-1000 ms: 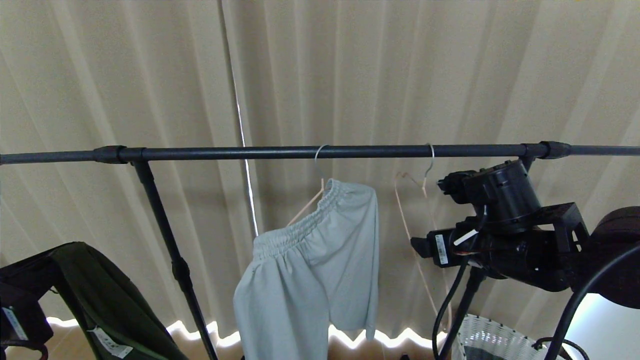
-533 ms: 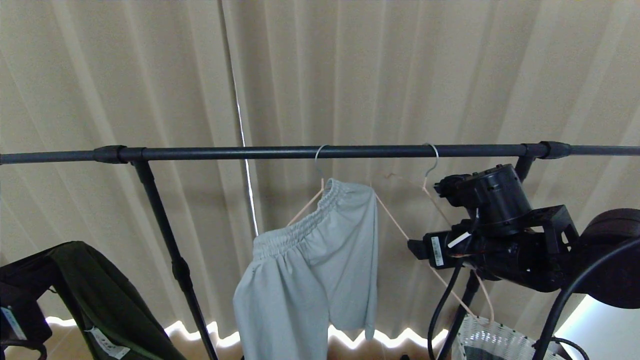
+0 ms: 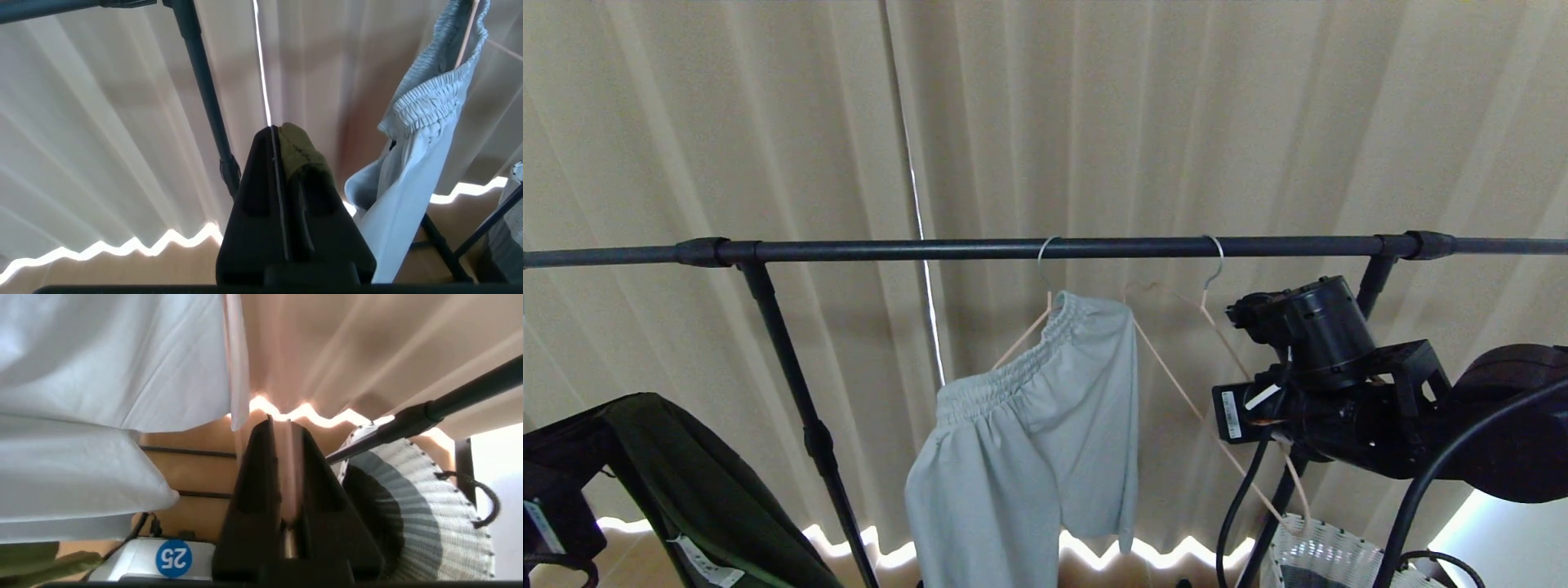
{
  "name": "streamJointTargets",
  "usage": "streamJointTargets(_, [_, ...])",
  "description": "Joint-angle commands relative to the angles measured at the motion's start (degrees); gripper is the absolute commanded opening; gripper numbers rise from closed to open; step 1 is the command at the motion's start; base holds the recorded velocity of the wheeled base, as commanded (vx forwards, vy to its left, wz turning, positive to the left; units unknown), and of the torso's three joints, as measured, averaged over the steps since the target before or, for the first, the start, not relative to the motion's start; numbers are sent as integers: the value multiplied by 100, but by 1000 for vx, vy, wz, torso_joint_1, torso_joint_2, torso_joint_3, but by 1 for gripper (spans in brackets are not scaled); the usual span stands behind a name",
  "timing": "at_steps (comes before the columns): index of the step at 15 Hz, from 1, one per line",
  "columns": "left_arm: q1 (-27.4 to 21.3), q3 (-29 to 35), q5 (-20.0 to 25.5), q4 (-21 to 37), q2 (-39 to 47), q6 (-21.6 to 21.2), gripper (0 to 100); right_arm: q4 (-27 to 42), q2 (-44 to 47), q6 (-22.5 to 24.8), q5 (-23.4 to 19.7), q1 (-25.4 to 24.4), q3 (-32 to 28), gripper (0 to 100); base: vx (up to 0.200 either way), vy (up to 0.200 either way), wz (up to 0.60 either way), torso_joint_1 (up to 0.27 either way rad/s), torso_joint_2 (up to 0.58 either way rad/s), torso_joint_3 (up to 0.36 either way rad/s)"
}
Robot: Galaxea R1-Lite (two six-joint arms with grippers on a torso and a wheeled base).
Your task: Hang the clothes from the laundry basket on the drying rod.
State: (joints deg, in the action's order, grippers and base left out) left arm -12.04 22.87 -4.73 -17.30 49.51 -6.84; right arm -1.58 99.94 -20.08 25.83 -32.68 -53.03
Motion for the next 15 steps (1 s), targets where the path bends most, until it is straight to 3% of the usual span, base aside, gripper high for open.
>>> streamJointTargets(1, [0, -2, -2, -2, -2, -2, 0, 0, -71, 4, 1, -1, 3, 0, 0, 0, 0, 0, 0, 0])
streamJointTargets(7, [-8, -11, -2, -10, -11, -19, 0, 9, -862, 30, 18, -1, 38, 0, 0, 0, 0, 0, 0, 0])
streamJointTargets(15, [-8, -125, -2, -221, -2, -133, 0, 0, -1530, 48, 18, -1, 548, 0, 0, 0, 0, 0, 0, 0])
